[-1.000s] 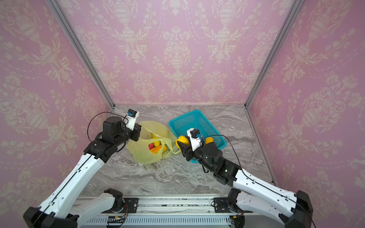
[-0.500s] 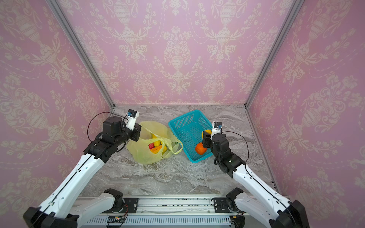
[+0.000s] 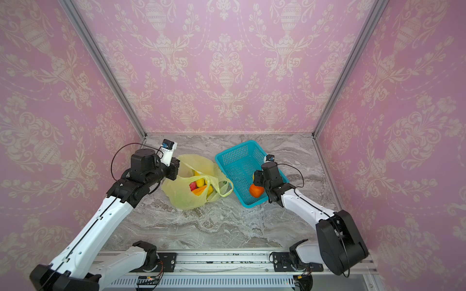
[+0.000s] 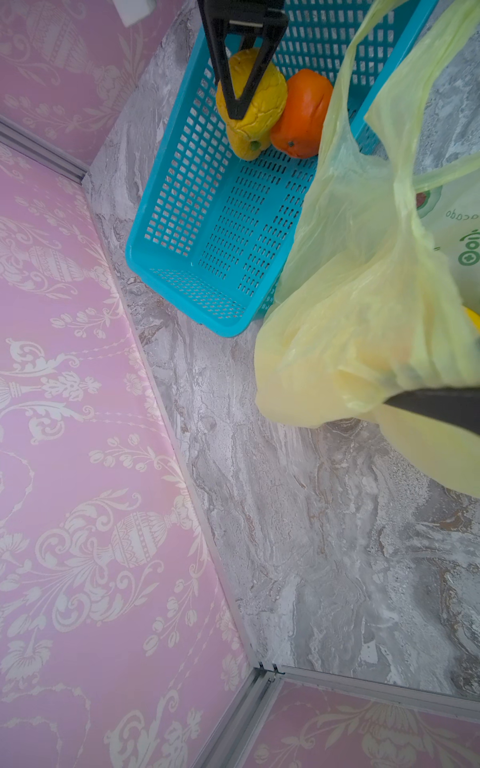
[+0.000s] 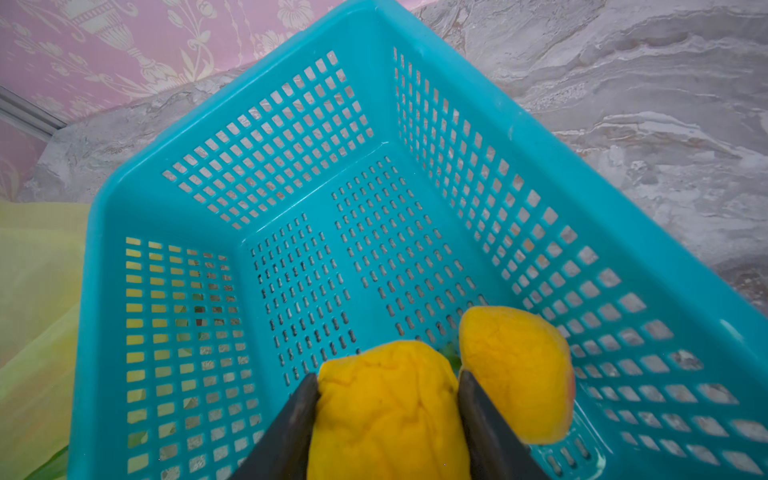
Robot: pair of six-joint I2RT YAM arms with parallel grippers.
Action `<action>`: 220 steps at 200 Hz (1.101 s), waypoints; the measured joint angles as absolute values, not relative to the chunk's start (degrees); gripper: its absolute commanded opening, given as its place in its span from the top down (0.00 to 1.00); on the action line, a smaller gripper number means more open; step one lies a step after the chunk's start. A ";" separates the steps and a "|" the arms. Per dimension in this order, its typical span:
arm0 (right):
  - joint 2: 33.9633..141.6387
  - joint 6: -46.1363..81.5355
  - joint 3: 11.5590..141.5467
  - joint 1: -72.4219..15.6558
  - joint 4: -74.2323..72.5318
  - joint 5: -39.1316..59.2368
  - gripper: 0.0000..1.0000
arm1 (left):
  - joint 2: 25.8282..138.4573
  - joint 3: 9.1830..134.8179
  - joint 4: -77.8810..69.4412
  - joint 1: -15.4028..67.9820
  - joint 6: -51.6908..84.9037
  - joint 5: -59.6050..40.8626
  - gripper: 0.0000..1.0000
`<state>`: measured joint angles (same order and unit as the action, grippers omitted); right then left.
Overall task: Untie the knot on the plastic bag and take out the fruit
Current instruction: 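Lower the yellow fruit into the basket and open the right gripper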
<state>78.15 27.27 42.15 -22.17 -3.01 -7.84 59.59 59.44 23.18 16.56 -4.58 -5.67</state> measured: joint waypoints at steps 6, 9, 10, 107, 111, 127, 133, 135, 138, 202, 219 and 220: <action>78.91 27.27 42.63 -22.02 -3.22 -7.64 0.72 | 59.59 59.44 23.18 16.56 -4.58 -5.67 1.00; 79.26 27.29 42.81 -21.96 -3.33 -7.44 0.72 | 59.59 59.46 23.18 16.56 -4.58 -5.67 1.00; 79.42 27.29 42.92 -21.96 -3.36 -7.35 0.72 | 59.59 59.46 23.16 16.56 -4.58 -5.67 1.00; 92.49 27.22 50.50 -21.87 -1.10 -1.04 0.54 | 59.59 59.44 23.18 16.56 -4.58 -5.67 1.00; 92.92 27.22 50.78 -21.87 -0.91 -0.95 0.53 | 59.59 59.46 23.16 16.56 -4.58 -5.67 1.00; 93.89 27.24 50.96 -21.87 -0.51 -0.82 0.47 | 59.59 59.44 23.16 16.51 -4.58 -5.67 1.00; 93.93 27.24 50.96 -21.87 -0.27 -0.82 0.44 | 59.59 59.46 23.16 16.49 -4.58 -5.67 1.00; 93.93 27.22 50.96 -21.87 -0.27 -0.82 0.43 | 59.59 59.46 23.16 16.47 -4.56 -5.67 1.00; 93.93 27.24 50.96 -21.87 -0.23 -0.82 0.42 | 59.59 59.46 23.18 16.43 -4.58 -5.67 1.00; 89.60 27.07 48.51 -21.87 -1.19 -0.93 0.24 | 59.59 59.44 23.18 16.29 -4.58 -5.67 1.00; 85.97 27.05 46.26 -21.87 -2.31 -0.84 0.25 | 59.59 59.44 23.16 16.29 -4.56 -5.67 1.00; 85.80 27.05 46.15 -21.87 -2.35 -0.82 0.25 | 59.59 59.44 23.18 16.29 -4.58 -5.67 1.00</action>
<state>85.80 27.05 46.15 -21.87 -2.35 -0.82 59.59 59.44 23.18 16.29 -4.58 -5.67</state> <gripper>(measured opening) 0.758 0.047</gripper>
